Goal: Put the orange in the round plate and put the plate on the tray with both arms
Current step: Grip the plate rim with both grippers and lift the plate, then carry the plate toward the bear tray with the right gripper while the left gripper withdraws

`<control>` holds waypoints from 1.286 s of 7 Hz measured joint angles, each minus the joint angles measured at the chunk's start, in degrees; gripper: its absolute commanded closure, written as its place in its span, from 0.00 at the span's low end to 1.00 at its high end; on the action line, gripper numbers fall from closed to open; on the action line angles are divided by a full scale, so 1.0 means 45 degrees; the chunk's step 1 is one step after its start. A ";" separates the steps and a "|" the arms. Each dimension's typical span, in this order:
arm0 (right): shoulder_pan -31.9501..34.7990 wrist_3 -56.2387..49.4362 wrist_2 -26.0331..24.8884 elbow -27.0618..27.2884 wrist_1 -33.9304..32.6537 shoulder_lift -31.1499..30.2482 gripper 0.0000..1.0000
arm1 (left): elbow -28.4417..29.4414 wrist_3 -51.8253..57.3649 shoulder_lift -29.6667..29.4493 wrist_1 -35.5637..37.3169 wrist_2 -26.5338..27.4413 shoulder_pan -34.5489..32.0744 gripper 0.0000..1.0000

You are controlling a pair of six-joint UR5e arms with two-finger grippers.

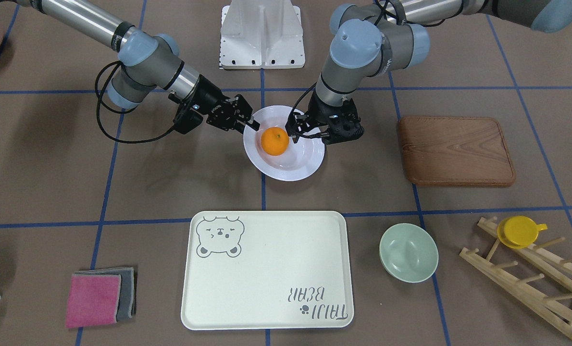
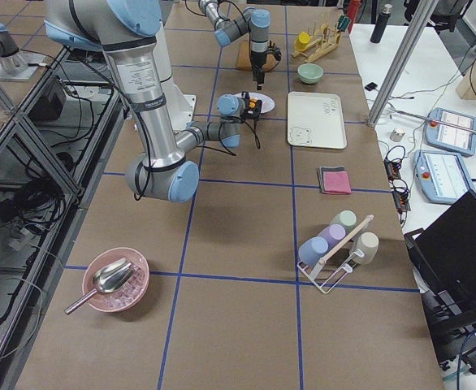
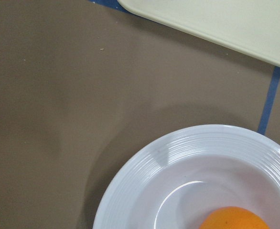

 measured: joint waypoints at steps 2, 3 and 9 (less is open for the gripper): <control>0.0015 0.0158 -0.0008 0.0011 0.0072 0.0003 1.00 | -0.0534 0.0672 0.0451 0.0037 -0.0086 -0.0222 0.02; 0.0012 0.0219 -0.0018 0.0010 0.0077 0.0012 1.00 | -0.0757 0.1000 0.0625 0.0048 -0.0202 -0.0390 0.02; 0.0855 0.2563 -0.0561 0.0076 0.1827 0.0347 1.00 | -0.2151 0.4037 0.2413 0.0071 -0.0980 -0.2231 0.02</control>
